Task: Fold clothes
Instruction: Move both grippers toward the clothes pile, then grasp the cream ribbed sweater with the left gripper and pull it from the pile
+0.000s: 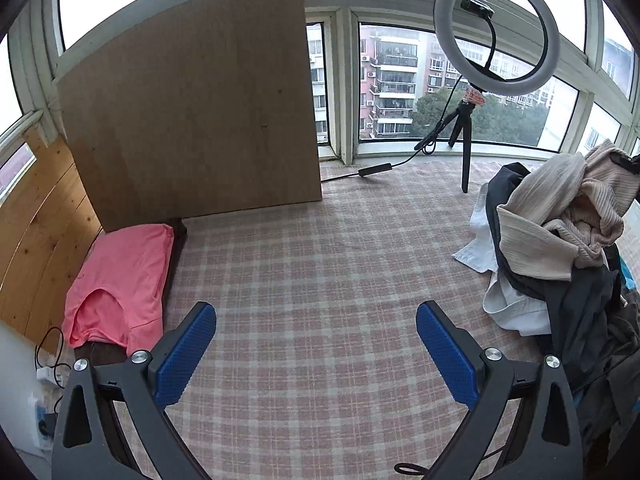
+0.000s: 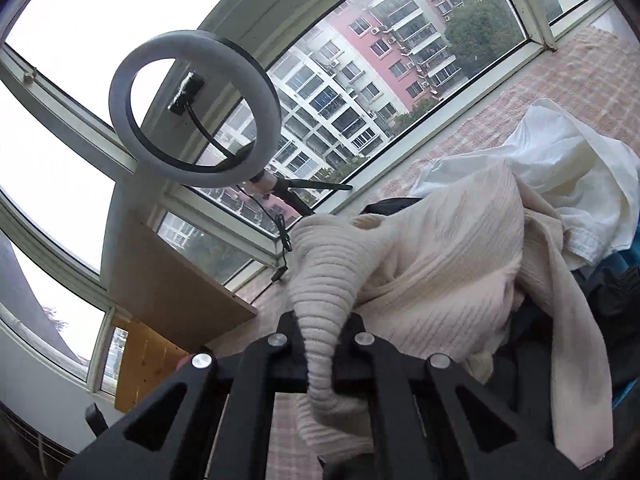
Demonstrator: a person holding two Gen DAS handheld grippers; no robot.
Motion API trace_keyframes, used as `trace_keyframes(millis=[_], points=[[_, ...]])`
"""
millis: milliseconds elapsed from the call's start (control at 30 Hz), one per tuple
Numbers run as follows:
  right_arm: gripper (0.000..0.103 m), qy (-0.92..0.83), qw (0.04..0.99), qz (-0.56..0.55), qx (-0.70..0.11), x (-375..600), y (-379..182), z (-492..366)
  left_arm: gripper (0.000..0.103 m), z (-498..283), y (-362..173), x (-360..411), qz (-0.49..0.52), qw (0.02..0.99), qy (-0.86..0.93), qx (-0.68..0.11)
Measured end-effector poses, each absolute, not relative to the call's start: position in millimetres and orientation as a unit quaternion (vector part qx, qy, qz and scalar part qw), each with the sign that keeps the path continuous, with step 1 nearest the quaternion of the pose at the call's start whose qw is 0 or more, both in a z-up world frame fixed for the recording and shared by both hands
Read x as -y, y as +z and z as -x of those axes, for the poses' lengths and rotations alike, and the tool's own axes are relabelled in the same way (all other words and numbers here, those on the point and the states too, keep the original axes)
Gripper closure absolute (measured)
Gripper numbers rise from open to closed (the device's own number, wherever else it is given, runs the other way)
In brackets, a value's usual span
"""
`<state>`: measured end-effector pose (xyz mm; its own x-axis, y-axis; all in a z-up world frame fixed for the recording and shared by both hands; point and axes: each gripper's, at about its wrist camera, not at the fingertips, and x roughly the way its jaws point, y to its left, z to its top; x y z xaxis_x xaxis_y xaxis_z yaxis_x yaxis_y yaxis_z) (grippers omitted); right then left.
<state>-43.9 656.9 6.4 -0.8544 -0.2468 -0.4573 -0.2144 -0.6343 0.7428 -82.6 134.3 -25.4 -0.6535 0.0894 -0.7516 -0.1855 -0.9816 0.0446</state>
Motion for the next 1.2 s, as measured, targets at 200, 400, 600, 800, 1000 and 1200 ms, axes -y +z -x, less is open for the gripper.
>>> trace_keyframes(millis=[200, 400, 600, 800, 1000, 1200], points=[[0.098, -0.906, 0.104, -0.252, 0.323, -521, 113, 75, 0.002, 59, -16, -63, 0.390, 0.048, 0.919, -0.016], [0.077, -0.849, 0.266, -0.407, 0.207, -337, 107, 132, 0.002, 45, -24, -4, 0.412, 0.027, 0.911, 0.014], [0.033, -0.893, 0.094, -0.398, 0.189, -377, 33, 85, 0.002, 40, -49, -9, 0.441, 0.081, 0.894, 0.004], [0.033, -0.846, -0.086, -0.465, 0.246, -465, -70, 8, 0.002, 51, -106, -117, 0.500, 0.217, 0.836, -0.062], [0.033, -0.823, -0.110, -0.456, 0.321, -495, -101, -49, 0.002, 45, -156, -254, 0.526, 0.314, 0.777, -0.144], [0.032, -0.849, -0.103, -0.458, 0.243, -478, -86, -39, 0.088, 38, -177, -288, 0.520, 0.325, 0.764, -0.200]])
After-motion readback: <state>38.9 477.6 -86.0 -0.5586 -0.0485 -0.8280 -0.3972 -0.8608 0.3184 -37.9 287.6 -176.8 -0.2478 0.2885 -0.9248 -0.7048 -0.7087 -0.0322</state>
